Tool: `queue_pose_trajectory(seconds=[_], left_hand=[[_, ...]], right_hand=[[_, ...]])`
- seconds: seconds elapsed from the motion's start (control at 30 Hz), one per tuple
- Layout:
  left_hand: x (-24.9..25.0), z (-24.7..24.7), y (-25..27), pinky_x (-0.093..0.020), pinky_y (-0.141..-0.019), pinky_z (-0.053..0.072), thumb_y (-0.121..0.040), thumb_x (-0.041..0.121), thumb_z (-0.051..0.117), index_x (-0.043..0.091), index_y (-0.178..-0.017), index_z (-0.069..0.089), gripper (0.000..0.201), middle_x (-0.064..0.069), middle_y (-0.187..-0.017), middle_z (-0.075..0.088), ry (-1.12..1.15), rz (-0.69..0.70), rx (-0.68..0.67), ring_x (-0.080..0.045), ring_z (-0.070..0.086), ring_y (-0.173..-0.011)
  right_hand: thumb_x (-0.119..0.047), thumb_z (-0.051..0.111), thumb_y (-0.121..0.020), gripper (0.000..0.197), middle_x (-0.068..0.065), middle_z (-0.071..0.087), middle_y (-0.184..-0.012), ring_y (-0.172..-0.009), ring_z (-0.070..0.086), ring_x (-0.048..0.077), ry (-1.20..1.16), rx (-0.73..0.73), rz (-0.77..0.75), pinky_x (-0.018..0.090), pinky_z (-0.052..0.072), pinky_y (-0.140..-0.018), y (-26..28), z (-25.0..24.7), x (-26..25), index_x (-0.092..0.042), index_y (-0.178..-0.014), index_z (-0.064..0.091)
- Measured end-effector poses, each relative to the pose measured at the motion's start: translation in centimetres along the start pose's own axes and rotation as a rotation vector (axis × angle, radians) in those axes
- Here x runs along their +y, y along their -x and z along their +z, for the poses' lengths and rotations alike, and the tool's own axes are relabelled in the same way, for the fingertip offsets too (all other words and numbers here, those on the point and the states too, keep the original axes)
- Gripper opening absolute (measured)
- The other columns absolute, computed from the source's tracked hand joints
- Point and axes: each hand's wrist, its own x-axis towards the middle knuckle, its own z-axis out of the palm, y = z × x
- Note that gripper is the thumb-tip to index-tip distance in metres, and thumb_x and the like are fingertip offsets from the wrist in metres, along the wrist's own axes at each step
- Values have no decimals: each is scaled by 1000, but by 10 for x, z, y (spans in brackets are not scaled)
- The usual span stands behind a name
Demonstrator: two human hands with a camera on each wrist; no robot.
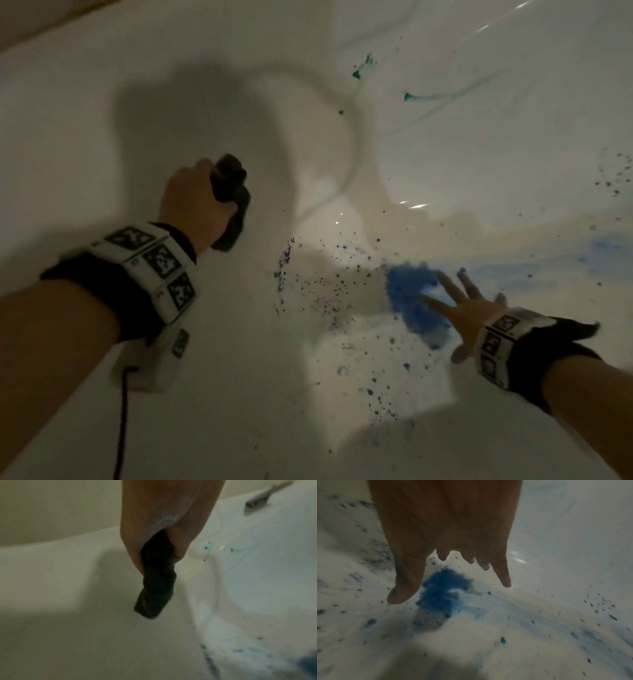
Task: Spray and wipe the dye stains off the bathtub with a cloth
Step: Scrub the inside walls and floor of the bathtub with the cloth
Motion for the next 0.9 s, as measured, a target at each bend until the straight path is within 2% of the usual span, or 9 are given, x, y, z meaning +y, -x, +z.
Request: queue_pose_trajectory(seconds=[0.1, 0.23, 0.47, 0.53, 0.6, 0.67, 0.73, 0.8, 0.9], left_hand=[[-2, -3, -43, -50, -81, 40, -84, 1, 57, -8, -115, 50, 33, -32, -116, 47, -274, 212, 152, -47, 48, -101], [-5, 13, -77, -54, -75, 42, -86, -1, 53, -5, -123, 49, 37, -32, -116, 49, -536, 384, 159, -49, 52, -96], [0, 71, -98, -49, -80, 41, -96, 3, 42, -2, -146, 15, 58, -34, -121, 49, -633, 190, -7, -45, 53, -103], [-6, 87, -96, -45, -71, 46, -89, -6, 50, -10, -140, 25, 57, -36, -110, 54, -634, 224, 36, -43, 59, -91], [-8, 96, -91, -29, -42, 46, -57, -16, 77, -19, -109, 54, 57, -31, -67, 60, -680, 367, 46, -33, 61, -51], [-11, 104, -85, -16, -32, 35, -31, -6, 89, -13, -80, 64, 55, -19, -46, 54, -771, 527, 69, -22, 52, -32], [-6, 114, -72, -19, -37, 39, -47, 10, 88, -4, -92, 65, 52, -16, -64, 63, -861, 500, -83, -23, 60, -49], [-2, 120, -50, -27, -57, 49, -72, 22, 75, 2, -120, 54, 55, -17, -98, 65, -916, 497, -258, -24, 65, -82], [-1, 127, -26, -32, -84, 46, -95, 10, 44, 8, -147, 12, 61, -15, -129, 50, -899, 555, -586, -28, 54, -111]], right_hand=[[-43, 65, -81, 98, -2, -38, -147, -138, -27, 33, -40, -38, 70, 67, 8, -107, -26, 11, 7, -47, -142, -12], [-45, 60, -85, 88, -6, -36, -148, -139, -24, 35, -133, -14, 31, 68, 6, -107, -61, 17, -11, -52, -140, -8], [-33, 56, -90, 87, -3, -38, -147, -136, -27, 40, -55, 1, -28, 71, 4, -104, -103, 26, -58, -56, -138, -12], [-29, 61, -87, 95, -1, -41, -145, -134, -29, 42, -37, 14, -8, 70, 5, -106, -109, 33, -59, -55, -137, -15], [-30, 63, -85, 99, 0, -42, -145, -134, -29, 43, -8, 14, -2, 69, 6, -106, -111, 37, -59, -55, -136, -18], [-31, 62, -85, 99, 0, -42, -144, -134, -28, 44, 2, 24, -2, 69, 7, -106, -111, 40, -60, -55, -136, -19], [-30, 61, -85, 98, 0, -42, -144, -134, -28, 44, 11, 23, 4, 69, 7, -106, -111, 40, -59, -54, -136, -19], [-29, 62, -85, 99, 0, -42, -144, -134, -28, 44, 14, 15, 3, 69, 7, -106, -110, 39, -61, -54, -137, -19], [-25, 67, -82, 105, -1, -42, -144, -133, -29, 44, -11, 22, -5, 69, 8, -105, -112, 39, -62, -53, -137, -19]])
